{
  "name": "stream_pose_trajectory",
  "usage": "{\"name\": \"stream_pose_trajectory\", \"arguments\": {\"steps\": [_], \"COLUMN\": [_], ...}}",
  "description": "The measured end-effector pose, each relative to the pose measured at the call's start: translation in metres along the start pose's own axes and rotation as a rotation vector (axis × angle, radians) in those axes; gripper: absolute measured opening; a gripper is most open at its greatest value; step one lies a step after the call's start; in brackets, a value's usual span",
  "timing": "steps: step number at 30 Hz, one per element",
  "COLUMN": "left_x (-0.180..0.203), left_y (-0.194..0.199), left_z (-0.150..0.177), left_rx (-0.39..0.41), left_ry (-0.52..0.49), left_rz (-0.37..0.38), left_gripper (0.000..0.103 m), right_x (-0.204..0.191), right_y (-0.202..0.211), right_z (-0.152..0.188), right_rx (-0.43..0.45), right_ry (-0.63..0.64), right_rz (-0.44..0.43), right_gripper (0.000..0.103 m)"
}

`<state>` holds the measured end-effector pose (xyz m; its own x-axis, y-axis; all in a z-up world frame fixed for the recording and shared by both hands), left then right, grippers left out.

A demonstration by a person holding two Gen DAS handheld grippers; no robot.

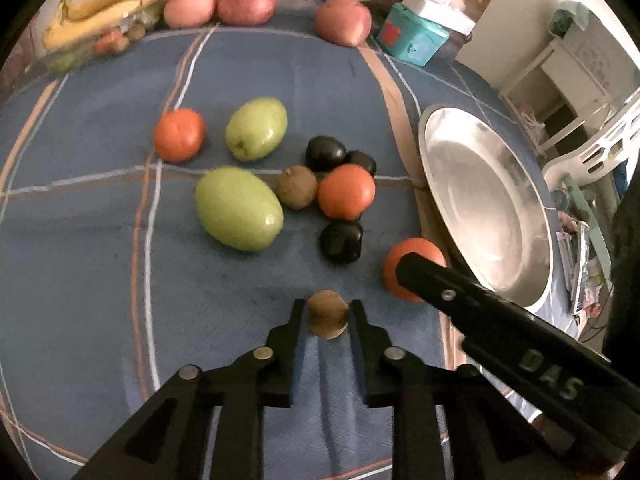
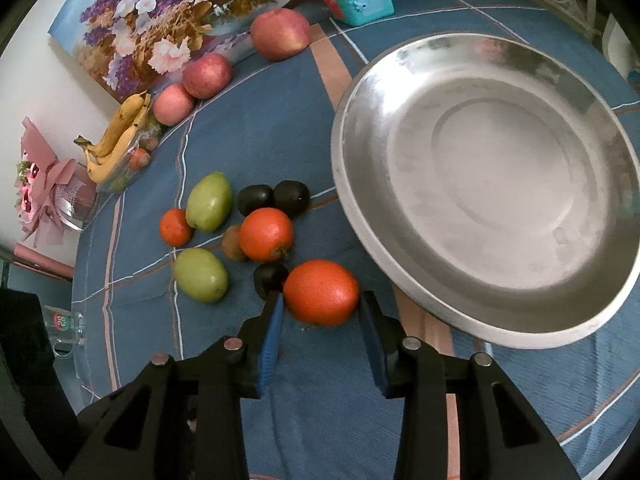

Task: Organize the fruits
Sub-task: 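Grasp the brown kiwi with the left tool while the right tool grasps an orange, then lift the kiwi and orange and carry both over the steel plate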

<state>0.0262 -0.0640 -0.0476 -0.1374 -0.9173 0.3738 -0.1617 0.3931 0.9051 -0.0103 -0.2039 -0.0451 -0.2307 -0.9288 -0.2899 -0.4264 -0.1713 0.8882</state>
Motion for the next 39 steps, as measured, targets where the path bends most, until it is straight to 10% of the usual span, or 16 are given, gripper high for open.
{"name": "stream_pose_trajectory", "arguments": {"steps": [15, 27, 39], "left_x": [0.006, -0.034, -0.050], "left_y": [-0.010, 0.023, 0.017], "left_z": [0.002, -0.019, -0.019], "left_rx": [-0.037, 0.161, 0.123], "left_ry": [-0.005, 0.210, 0.328], "left_rz": [0.009, -0.144, -0.126], "left_gripper": [0.027, 0.026, 0.026], "right_x": [0.005, 0.006, -0.006], "right_y": [0.019, 0.007, -0.011], "right_z": [0.005, 0.002, 0.001], "right_rx": [0.041, 0.004, -0.036], "right_ry": [-0.009, 0.003, 0.099], "right_rz": [0.004, 0.006, 0.075], "right_gripper": [0.031, 0.040, 0.041]}}
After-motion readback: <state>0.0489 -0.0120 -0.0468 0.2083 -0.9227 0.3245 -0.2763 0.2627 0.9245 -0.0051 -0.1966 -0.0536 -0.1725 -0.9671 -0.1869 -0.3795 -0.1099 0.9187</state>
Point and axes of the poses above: each gripper's, at about its wrist camera, not at the fingertips, and y roughly against the way its jaws point, x to its right, z to its underside, the point moved 2 cm from there along -y, roughly the way its jaws point, and after that the axes turned 12 degrees about y, right-handed, at the moved point
